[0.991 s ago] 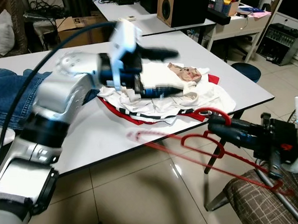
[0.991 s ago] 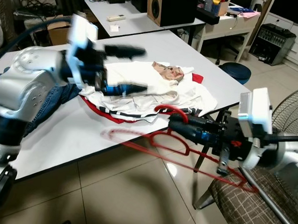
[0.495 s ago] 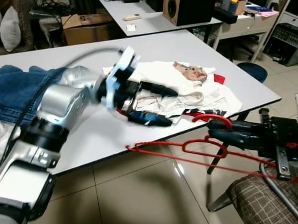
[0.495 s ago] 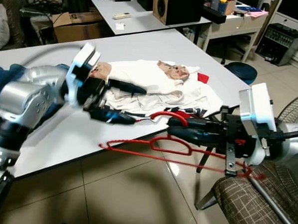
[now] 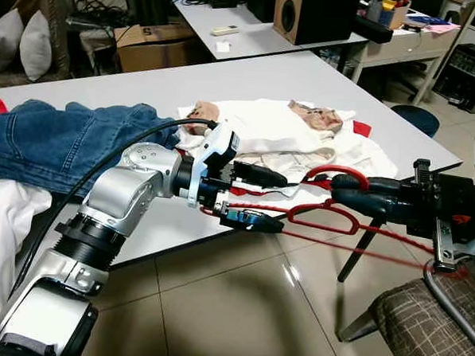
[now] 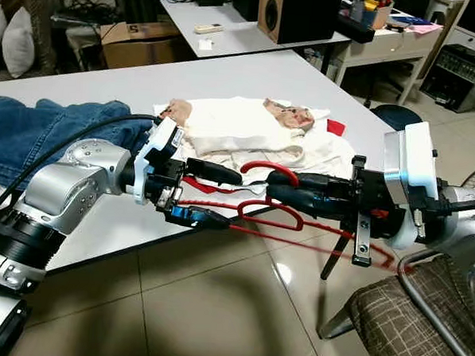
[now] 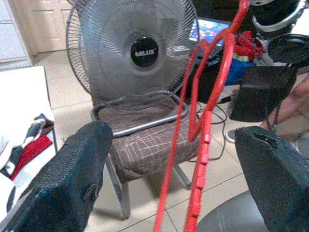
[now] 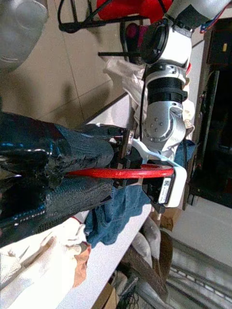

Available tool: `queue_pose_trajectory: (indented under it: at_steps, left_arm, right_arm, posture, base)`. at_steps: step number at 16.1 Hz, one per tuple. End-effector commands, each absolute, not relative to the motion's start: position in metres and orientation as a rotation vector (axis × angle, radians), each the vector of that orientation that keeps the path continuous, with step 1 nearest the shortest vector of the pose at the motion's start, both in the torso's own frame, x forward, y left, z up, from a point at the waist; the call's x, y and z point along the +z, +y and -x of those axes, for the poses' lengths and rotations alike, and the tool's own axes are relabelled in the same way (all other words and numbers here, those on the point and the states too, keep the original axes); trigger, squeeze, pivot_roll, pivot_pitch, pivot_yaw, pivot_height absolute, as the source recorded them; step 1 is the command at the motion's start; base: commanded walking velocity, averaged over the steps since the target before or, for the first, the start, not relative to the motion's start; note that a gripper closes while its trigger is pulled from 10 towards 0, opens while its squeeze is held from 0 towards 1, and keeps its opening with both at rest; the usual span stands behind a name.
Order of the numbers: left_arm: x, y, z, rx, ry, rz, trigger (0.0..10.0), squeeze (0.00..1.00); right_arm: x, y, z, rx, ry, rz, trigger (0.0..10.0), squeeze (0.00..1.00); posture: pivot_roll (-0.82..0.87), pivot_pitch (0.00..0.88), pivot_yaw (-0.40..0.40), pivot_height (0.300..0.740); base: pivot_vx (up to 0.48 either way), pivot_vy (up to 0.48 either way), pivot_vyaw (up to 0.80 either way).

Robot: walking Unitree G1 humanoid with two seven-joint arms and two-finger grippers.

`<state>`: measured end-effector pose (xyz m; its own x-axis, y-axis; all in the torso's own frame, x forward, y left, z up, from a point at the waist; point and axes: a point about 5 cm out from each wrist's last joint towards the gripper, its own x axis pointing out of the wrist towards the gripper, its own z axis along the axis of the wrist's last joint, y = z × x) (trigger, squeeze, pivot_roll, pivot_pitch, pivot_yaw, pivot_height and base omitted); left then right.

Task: Hang hanger

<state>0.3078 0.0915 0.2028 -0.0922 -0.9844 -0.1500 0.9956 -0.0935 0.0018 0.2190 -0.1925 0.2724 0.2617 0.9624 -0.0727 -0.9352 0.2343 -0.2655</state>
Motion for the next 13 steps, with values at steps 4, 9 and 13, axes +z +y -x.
queue_pose_trajectory:
  at_steps: [4,9,13]
  left_arm:
    - [0.196,0.086,-0.3,-1.709,0.154,-0.21,0.0,0.0]
    - [0.198,0.08,-0.307,-1.652,0.115,-0.284,0.0,0.0]
    - [0.203,0.084,-0.31,-1.657,0.103,-0.234,0.0,0.0]
  right_arm:
    - [0.272,-0.19,-0.223,1.291,-0.151,0.283,10.0,0.0]
    - [0.277,-0.183,-0.229,1.324,-0.173,0.299,10.0,0.0]
    - [0.279,-0.182,-0.232,1.341,-0.171,0.32,10.0,0.0]
  posture:
    - [-0.07,0.0,0.097,0.74]
    - [-0.07,0.0,0.1,0.74]
    - [-0.06,0.0,0.102,0.74]
  base:
    - [0.0,0.0,0.0]
    - [0.0,0.0,0.0]
    - [0.0,0.0,0.0]
